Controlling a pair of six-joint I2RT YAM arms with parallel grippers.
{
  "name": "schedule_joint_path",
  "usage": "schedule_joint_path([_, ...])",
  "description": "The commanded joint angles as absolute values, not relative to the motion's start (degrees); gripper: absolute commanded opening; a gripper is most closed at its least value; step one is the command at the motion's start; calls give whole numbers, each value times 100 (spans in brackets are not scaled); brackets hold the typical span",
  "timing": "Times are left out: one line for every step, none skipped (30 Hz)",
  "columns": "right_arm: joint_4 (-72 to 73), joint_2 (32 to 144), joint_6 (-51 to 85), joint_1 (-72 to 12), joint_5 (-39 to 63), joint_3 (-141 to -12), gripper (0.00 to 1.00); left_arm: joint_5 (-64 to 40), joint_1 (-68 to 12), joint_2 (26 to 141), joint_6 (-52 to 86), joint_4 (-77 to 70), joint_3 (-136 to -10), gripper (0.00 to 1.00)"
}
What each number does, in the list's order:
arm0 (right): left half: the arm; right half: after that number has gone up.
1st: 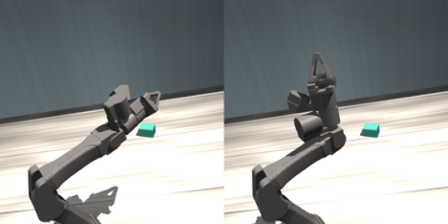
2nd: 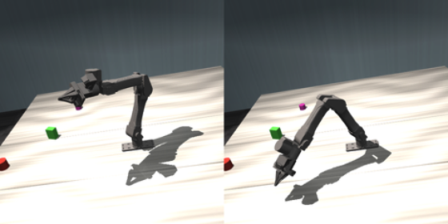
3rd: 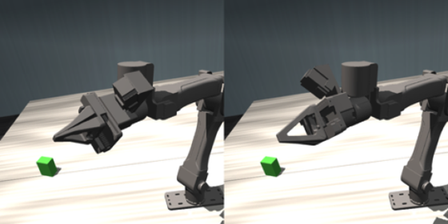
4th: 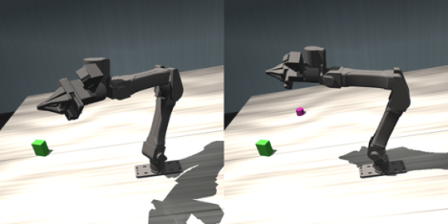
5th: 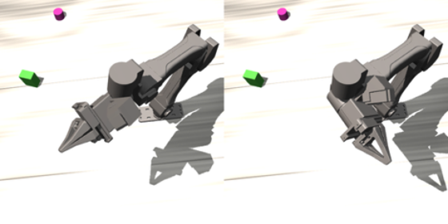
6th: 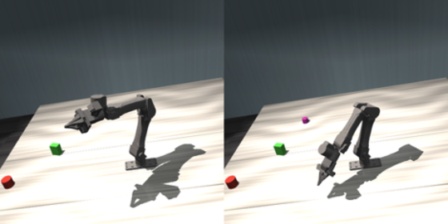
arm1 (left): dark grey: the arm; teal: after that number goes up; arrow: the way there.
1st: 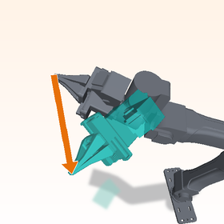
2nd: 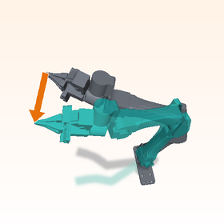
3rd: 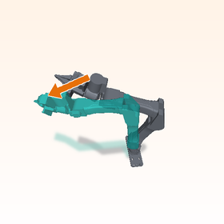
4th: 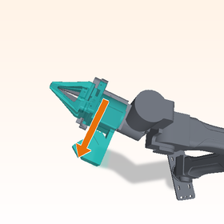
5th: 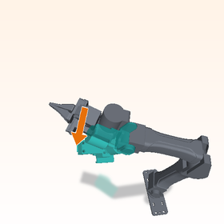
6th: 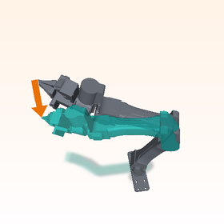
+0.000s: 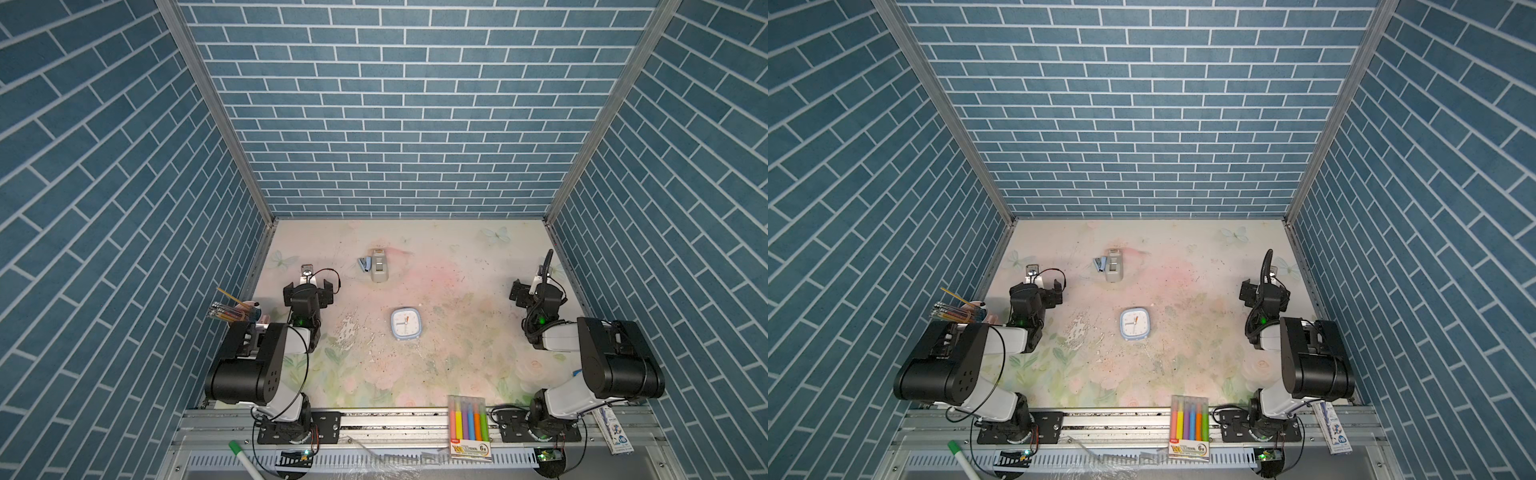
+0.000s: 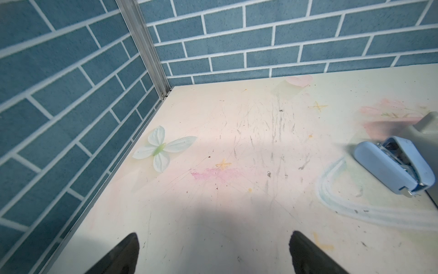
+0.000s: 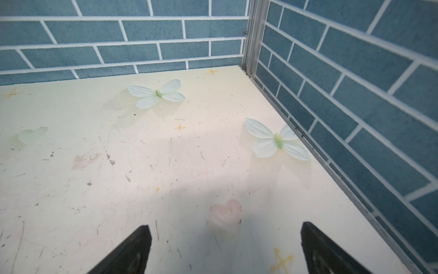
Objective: Insert the battery into the alarm
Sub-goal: Reset both arms
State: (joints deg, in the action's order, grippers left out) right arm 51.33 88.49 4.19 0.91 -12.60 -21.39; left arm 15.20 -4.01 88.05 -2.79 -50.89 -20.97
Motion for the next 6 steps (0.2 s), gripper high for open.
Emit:
schedule_joint_path([5021, 8850, 475, 92, -1177, -2231, 99, 1478, -396, 8757, -251, -5085, -2160, 99])
schedule_joint_path([5018, 8857, 475, 90, -1176, -2233, 99, 1476, -396, 8758, -246, -5089, -2161, 100])
schedule_joint_path([5025, 8854, 475, 93, -1177, -2225, 99, 1480, -396, 8756, -246, -5080, -2155, 100])
schedule_joint_path([5048, 8850, 471, 97, -1173, -2215, 99, 1475, -396, 8762, -246, -5086, -2159, 100])
schedule_joint_path([5106, 8816, 460, 96, -1190, -2168, 99, 1477, -396, 8761, -246, -5080, -2153, 99])
schedule_joint_path([5140, 8800, 462, 97, -1162, -2141, 99, 1477, -396, 8759, -246, -5079, -2153, 100])
